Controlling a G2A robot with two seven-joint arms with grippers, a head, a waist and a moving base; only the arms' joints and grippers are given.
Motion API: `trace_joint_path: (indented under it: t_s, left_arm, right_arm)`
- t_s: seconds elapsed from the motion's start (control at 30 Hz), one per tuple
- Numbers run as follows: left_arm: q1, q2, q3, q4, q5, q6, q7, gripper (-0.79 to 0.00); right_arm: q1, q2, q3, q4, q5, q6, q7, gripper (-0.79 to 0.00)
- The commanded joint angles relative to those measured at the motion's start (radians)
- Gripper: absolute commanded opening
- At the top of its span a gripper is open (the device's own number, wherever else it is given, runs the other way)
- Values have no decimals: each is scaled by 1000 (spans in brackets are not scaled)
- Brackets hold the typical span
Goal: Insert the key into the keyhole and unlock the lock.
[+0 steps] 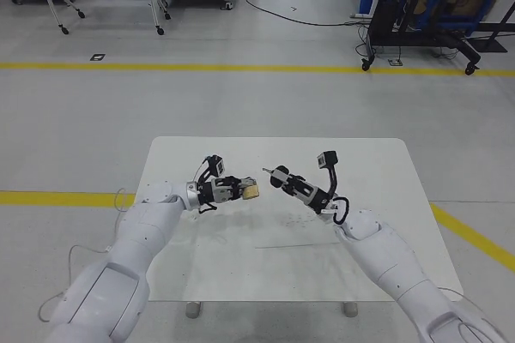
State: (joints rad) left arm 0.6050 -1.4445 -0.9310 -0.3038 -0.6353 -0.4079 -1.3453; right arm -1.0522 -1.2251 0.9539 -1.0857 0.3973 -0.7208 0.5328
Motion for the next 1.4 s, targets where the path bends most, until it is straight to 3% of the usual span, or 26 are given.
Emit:
trace_joint_path:
  t_s: [0.0, 0.17, 0.3, 0.43, 0.53, 0.63, 1.0, 1.37]
  left_arm:
    - [-10, 2, 9, 6, 39, -16, 27, -785]
    - [-10, 2, 9, 6, 39, -16, 27, -785]
    - [53, 5, -32, -24, -57, 105, 61, -785]
    - [72, 10, -30, -70, -28, 171, 105, -785]
    - [83, 14, -28, -98, -6, 204, 128, -785]
    - [91, 20, -33, -109, 12, 213, 161, -785]
    - [111, 29, -42, -153, 40, 204, 227, -785]
    - [173, 43, -76, -274, 60, 236, 384, -785]
  right_arm:
    - [-2, 0, 3, -2, 4, -2, -4, -785]
    - [-2, 0, 3, -2, 4, -2, -4, -785]
    - [-6, 1, 3, -9, -19, 12, -9, -785]
    - [-47, 12, 33, -60, -120, 96, -75, -785]
    - [-105, 30, 77, -153, -223, 228, -136, -785]
    - [-200, 51, 149, -301, -216, 348, -151, -785]
    - [-202, 51, 148, -302, -216, 350, -153, -785]
    - [-285, 39, 104, -423, -260, 512, -238, -785]
